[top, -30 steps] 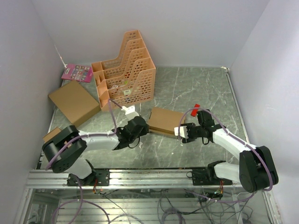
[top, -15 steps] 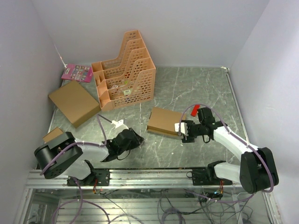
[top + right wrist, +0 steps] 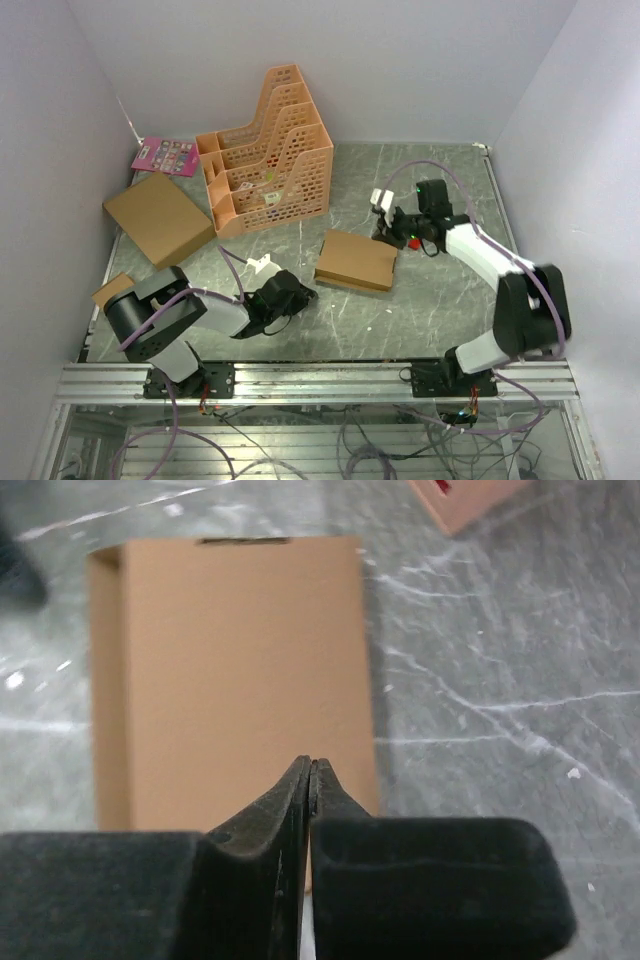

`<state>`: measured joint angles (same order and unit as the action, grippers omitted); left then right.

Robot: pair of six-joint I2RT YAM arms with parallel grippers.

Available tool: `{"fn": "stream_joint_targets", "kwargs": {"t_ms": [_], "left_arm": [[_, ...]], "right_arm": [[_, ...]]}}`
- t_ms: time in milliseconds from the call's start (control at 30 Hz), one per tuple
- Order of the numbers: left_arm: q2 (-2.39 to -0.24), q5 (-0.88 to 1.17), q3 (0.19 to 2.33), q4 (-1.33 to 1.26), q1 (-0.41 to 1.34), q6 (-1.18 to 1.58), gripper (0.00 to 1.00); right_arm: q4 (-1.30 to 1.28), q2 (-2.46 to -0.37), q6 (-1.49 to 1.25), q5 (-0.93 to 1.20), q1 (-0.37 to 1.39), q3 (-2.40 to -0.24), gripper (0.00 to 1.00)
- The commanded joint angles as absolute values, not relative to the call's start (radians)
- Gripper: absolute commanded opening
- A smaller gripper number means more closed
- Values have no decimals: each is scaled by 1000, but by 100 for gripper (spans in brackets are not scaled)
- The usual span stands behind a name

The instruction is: Fold the paper box

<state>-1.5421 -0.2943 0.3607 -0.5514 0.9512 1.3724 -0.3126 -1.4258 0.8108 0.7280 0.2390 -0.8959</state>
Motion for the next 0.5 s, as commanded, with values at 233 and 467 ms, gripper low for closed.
{"fn": "stream_joint_targets", "kwargs": {"t_ms": [233,467], "left_arm": [[-1700,-327,423,-579,953,1439,11],[-1720,-351,446,-525,910,1385,11]], "right_arm": [[-168,-1889,604,572,304,-1190,0],[-310,-1977,729,714,330,-1229,0]]}}
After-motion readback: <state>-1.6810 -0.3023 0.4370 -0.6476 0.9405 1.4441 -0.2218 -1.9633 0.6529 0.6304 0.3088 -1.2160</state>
